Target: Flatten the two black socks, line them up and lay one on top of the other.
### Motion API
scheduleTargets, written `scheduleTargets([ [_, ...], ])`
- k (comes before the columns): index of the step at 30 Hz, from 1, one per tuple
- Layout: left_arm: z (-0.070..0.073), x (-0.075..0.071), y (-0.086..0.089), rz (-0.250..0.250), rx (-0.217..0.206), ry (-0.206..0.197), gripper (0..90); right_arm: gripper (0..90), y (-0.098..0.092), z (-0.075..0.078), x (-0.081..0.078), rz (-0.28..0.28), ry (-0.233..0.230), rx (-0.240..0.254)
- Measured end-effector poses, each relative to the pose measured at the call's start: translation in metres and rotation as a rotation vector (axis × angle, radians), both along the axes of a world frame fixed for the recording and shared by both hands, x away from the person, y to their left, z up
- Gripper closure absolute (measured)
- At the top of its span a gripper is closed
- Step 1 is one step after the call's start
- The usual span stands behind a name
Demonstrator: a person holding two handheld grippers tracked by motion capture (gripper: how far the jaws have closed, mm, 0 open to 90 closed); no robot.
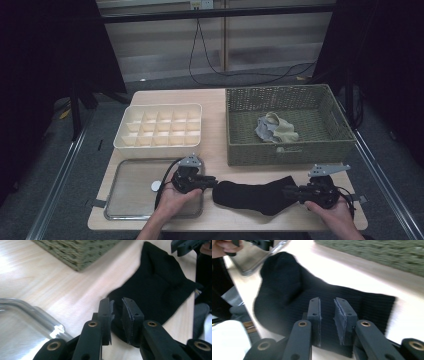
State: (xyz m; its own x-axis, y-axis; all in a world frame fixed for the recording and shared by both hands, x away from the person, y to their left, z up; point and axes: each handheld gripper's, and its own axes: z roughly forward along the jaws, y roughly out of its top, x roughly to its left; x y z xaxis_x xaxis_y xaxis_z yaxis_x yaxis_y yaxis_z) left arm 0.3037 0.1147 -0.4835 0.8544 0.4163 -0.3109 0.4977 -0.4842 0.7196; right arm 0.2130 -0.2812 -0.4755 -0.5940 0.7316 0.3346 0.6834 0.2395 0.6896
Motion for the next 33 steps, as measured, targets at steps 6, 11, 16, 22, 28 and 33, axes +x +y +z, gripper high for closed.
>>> scheduleTargets([
  [6,-0.007,0.001,-0.008,-0.011,0.020,0.010,72.5,70.0,-0.010,-0.004,0.006,-0.051,0.004,-0.034],
  [11,-0.010,0.002,-0.012,-0.019,0.023,0.021,73.0,66.4,-0.014,-0.010,0.012,-0.063,0.023,-0.061],
  [16,-0.013,0.001,-0.020,-0.059,0.040,0.015,77.9,67.0,-0.011,-0.015,0.015,-0.065,0.043,-0.096],
  [22,-0.013,0.000,-0.021,-0.056,0.035,0.002,86.1,68.7,-0.007,-0.016,0.016,-0.064,0.036,-0.126],
  [28,-0.003,-0.004,-0.018,-0.061,0.014,-0.016,86.7,83.4,-0.002,-0.017,0.015,-0.036,0.039,-0.129],
  [33,0.001,-0.007,-0.017,-0.069,-0.002,-0.026,86.5,87.2,-0.002,-0.016,0.015,-0.028,0.035,-0.122],
])
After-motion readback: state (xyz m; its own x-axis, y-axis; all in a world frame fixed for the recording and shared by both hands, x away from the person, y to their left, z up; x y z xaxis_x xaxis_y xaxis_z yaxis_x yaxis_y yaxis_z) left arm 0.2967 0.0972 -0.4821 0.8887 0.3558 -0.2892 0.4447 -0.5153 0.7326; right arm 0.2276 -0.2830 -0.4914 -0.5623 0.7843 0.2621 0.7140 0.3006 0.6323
